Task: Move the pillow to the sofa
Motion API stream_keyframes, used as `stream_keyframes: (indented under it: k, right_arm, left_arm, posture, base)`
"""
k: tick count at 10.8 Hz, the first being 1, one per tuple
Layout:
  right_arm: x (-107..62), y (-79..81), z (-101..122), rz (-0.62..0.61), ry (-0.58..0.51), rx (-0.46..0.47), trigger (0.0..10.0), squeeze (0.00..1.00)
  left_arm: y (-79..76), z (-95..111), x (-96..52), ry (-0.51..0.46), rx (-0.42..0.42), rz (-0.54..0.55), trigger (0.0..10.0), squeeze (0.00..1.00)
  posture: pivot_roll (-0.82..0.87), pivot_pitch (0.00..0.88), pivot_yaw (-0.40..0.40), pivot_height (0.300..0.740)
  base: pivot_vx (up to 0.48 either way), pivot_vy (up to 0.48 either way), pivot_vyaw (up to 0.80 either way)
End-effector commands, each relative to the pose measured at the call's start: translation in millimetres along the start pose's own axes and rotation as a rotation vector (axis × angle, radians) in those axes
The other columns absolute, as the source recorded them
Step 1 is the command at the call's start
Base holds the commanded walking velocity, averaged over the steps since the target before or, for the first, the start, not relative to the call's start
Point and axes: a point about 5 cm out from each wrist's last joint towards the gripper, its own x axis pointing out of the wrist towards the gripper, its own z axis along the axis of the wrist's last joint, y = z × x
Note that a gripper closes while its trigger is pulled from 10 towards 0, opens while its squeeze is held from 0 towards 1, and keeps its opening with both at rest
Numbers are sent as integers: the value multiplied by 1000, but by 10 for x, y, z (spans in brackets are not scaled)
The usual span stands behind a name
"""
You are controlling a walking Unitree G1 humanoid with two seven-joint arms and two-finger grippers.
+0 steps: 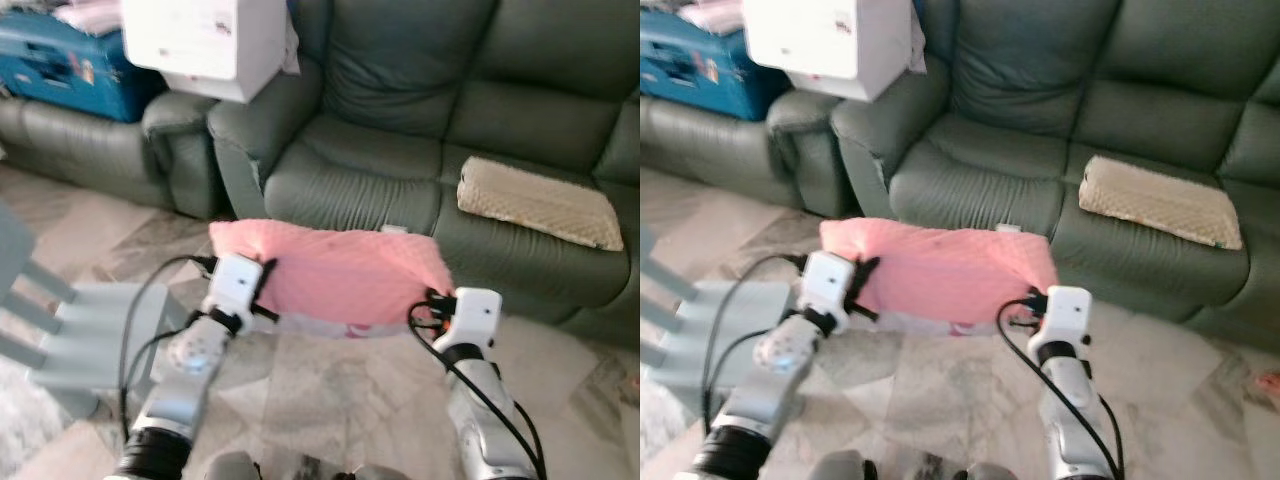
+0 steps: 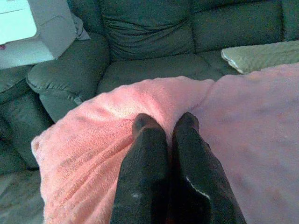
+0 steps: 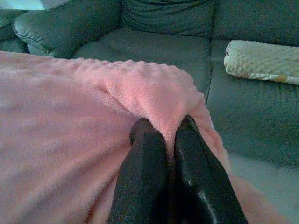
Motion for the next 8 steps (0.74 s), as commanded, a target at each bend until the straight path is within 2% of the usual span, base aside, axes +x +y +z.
stream_keyframes:
  k: [1,8]
  right_arm:
    - [2,-66,26,-18,-6,-7,10000,0]
    - [11,-84,37,-15,-4,-20,10000,0]
  left_arm:
    - [-56,107,37,-51,8,-27,10000,0]
    - [-100,116,64,-64,1,-37,10000,0]
  posture:
    - [-63,90,-27,740]
    - [-72,86,-34,740]
  base:
    - [450,0,0]
    - [476,0,0]
